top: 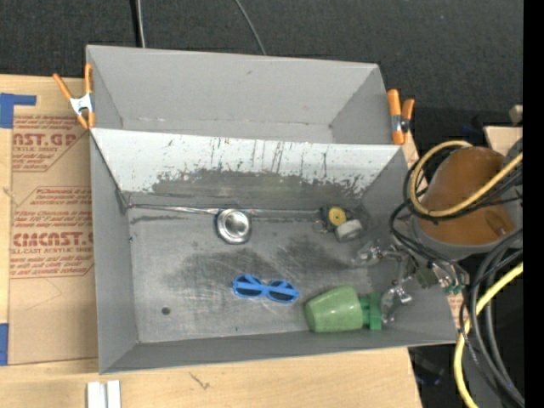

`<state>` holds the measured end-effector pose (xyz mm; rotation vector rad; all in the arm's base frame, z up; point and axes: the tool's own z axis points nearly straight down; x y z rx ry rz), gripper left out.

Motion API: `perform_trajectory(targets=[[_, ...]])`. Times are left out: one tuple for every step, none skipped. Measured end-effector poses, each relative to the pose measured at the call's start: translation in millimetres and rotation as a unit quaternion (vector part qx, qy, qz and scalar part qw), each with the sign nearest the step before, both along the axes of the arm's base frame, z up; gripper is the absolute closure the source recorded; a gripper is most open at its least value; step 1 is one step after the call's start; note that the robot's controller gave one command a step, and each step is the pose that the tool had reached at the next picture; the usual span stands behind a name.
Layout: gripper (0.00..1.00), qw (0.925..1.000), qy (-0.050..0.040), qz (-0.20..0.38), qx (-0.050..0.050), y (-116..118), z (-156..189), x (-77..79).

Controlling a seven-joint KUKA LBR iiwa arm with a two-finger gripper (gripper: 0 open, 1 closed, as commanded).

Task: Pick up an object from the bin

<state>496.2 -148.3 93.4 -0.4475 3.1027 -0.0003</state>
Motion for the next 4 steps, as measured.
perform_trajectory(targets=[[0.00,0.9999,-0.0057,-0.015,-0.002,28,-20,-5.2],[1.00,0.9999,-0.0070,-0.015,-0.002,28,-17,-3.7],[1.00,1.0000,-0.0014,-0.003,0.000,67,82,6.0],[1.00,0.9997,-0.0021,0.024,-0.002,24,180,-0.4]])
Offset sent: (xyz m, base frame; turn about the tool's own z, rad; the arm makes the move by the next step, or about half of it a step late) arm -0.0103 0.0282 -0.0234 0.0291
